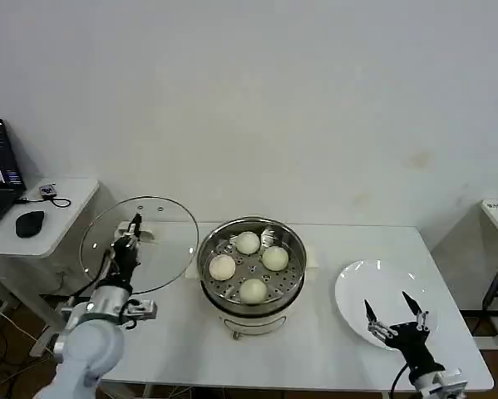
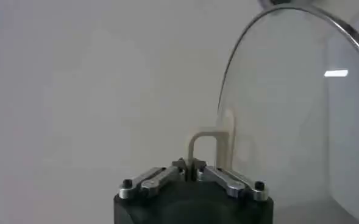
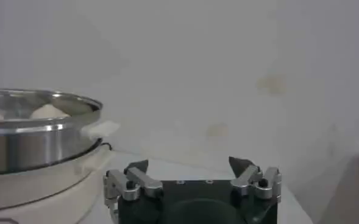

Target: Take steamed baozi put them in steamer then cover it.

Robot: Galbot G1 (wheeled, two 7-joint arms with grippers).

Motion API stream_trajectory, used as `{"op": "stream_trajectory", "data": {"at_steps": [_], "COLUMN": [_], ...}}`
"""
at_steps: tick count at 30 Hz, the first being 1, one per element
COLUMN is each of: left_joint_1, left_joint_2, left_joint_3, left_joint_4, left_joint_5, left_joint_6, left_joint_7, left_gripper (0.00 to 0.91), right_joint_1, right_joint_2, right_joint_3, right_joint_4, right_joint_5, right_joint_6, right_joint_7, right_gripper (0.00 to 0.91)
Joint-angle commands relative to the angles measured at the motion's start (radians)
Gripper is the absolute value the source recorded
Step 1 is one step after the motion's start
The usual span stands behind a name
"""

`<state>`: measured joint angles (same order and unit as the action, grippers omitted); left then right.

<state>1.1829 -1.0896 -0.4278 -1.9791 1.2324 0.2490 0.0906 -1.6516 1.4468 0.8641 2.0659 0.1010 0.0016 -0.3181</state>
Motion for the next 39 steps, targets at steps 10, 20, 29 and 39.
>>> {"op": "stream_trajectory", "data": {"at_steps": [10, 20, 29, 39], "left_joint_1": [-0.243, -0.191, -0.141, -0.159], "left_joint_2": [-0.406, -0.516, -0.517, -0.517], "left_joint_3": [0.289, 0.301, 0.352, 0.353], "left_joint_4": [0.102, 0.135, 0.141, 0.188], "left_joint_5": [0.279, 0.418, 0.435, 0.437], "left_joint_6": [0.145, 0.142, 0.136, 0.128], "left_joint_7": [0.214, 0.203, 0.189, 0.187], "left_gripper": [0.000, 0.000, 0.000, 0.000], "right_joint_1": [0.007, 0.022, 0.029, 0.028], "right_joint_2": [0.050, 0.056, 0.056, 0.062], "right_joint_3": [-0.047, -0.082, -0.100, -0.115], "right_joint_4": [-0.027, -0.046, -0.057, -0.060], "right_joint_5": [-0.092, -0.119, -0.132, -0.144], "right_joint_6": [0.031, 0.037, 0.040, 0.041], "right_joint_7": [0.009, 0.012, 0.013, 0.012], "right_gripper": [0.907, 0.907, 0.907, 0.907]}}
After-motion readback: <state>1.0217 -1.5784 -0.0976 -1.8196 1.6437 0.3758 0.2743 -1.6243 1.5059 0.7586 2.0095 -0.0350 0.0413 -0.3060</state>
